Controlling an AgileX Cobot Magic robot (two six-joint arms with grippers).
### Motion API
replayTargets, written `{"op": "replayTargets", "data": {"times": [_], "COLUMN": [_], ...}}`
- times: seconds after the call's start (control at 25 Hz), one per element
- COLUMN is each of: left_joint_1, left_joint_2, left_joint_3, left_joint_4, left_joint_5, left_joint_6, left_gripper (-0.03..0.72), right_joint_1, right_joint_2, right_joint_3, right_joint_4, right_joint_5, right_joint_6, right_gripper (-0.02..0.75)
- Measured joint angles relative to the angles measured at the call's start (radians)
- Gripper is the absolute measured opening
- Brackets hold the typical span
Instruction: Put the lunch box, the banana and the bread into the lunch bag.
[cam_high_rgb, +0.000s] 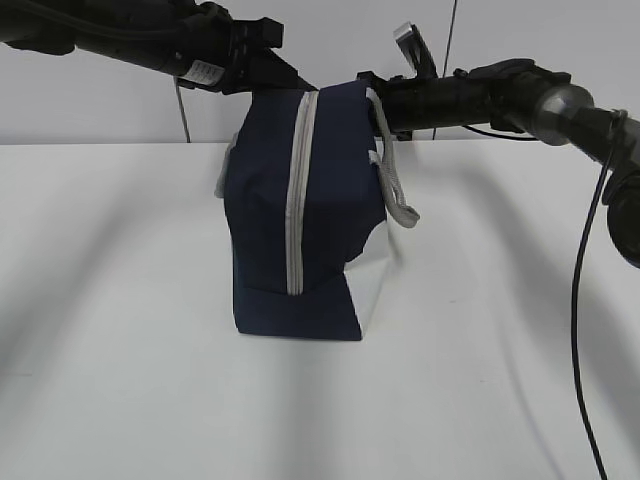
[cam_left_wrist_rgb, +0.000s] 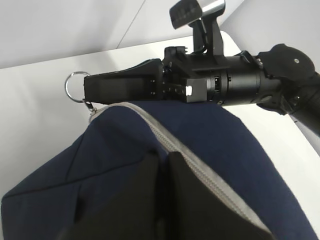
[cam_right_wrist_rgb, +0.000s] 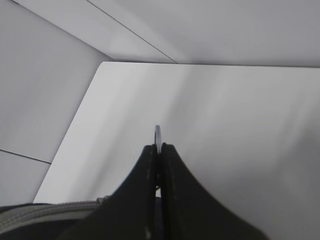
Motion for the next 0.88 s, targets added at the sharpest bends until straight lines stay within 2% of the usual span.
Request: {"op": "replayTargets", "data": {"times": [0.08, 0.16, 0.36, 0.44, 0.52, 0.72, 0.88], "left_joint_1": [0.0, 0.0, 0.005, 0.011, 0.017, 0.051, 0.08], "left_joint_2": [0.0, -0.003, -0.021, -0.021, -0.024, -0.092, -0.16], "left_joint_3": [0.0, 0.0, 0.0, 0.0, 0.0, 0.0, 0.0], "left_joint_4": [0.0, -0.004, -0.016, -0.02, -0.021, 0.018, 0.161], "left_joint_5": [0.002, 0.014, 0.03, 0.03, 0.031, 0.032, 0.068], "left_joint_6": [0.0, 0.0, -0.008, -0.024, -0.031, -0.079, -0.215], "left_gripper": [0.039, 0.092, 0.37, 0.424, 0.445, 0.456, 0.456], "right_joint_1": [0.0, 0.0, -0.004, -0.006, -0.008, -0.008, -0.008], "right_joint_2": [0.0, 0.0, -0.027, -0.064, -0.105, -0.226, -0.365], "right_joint_3": [0.0, 0.002, 0.007, 0.009, 0.007, 0.063, 0.212], "right_joint_4": [0.0, -0.007, -0.033, -0.033, -0.033, -0.033, -0.033], "right_joint_5": [-0.002, 0.01, 0.035, 0.043, 0.043, 0.037, 0.025], "right_joint_6": [0.002, 0.002, -0.007, -0.014, -0.024, -0.084, -0.145], "right_gripper": [0.003, 0.075, 0.442, 0.513, 0.542, 0.556, 0.557]}}
